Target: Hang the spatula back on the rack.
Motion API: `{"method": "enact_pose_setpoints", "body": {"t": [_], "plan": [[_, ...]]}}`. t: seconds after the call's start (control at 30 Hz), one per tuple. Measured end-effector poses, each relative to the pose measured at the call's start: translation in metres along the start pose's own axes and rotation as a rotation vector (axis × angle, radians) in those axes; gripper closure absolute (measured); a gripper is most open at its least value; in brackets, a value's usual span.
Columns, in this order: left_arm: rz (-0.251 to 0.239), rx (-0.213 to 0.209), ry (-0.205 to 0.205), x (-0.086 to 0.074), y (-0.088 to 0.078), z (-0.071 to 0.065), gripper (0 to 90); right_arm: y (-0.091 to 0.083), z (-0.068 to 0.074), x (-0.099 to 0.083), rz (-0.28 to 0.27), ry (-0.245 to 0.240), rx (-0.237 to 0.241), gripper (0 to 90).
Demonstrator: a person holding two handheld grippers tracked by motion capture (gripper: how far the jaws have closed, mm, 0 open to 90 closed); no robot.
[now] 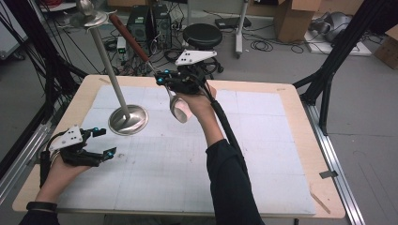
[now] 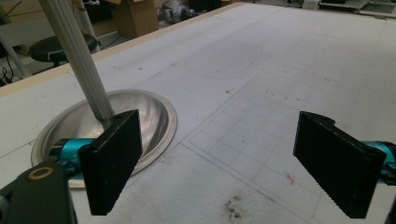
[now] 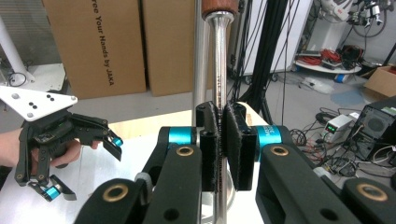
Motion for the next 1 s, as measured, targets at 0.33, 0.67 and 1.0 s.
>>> {"method": "enact_pose_setpoints", "body": {"t": [0.33, 0.67, 1.0], "plan": [[0.003, -0.005, 0.005, 0.0, 0.001, 0.0, 16.1, 0.009, 0.004, -0.002, 0.005, 0.008, 0.004, 85.0], [0.002, -0.008, 0.003, 0.0, 0.001, -0.001, 16.1, 0.024, 0.01, 0.002, -0.005, -0.016, -0.018, 84.9], [0.005, -0.012, 0.005, 0.0, 0.002, -0.001, 16.1, 0.037, 0.01, -0.002, 0.0, -0.012, -0.032, 84.9]]}}
Point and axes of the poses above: each handheld gripper's, and its own axes: y roughly forward along the jaws, x roughly out of its top, z roughly to its left, the point moved 3 cm from there along y, roughly forward along the jaws, and after that the axes turned 4 degrees about y, right-handed, at the moved point
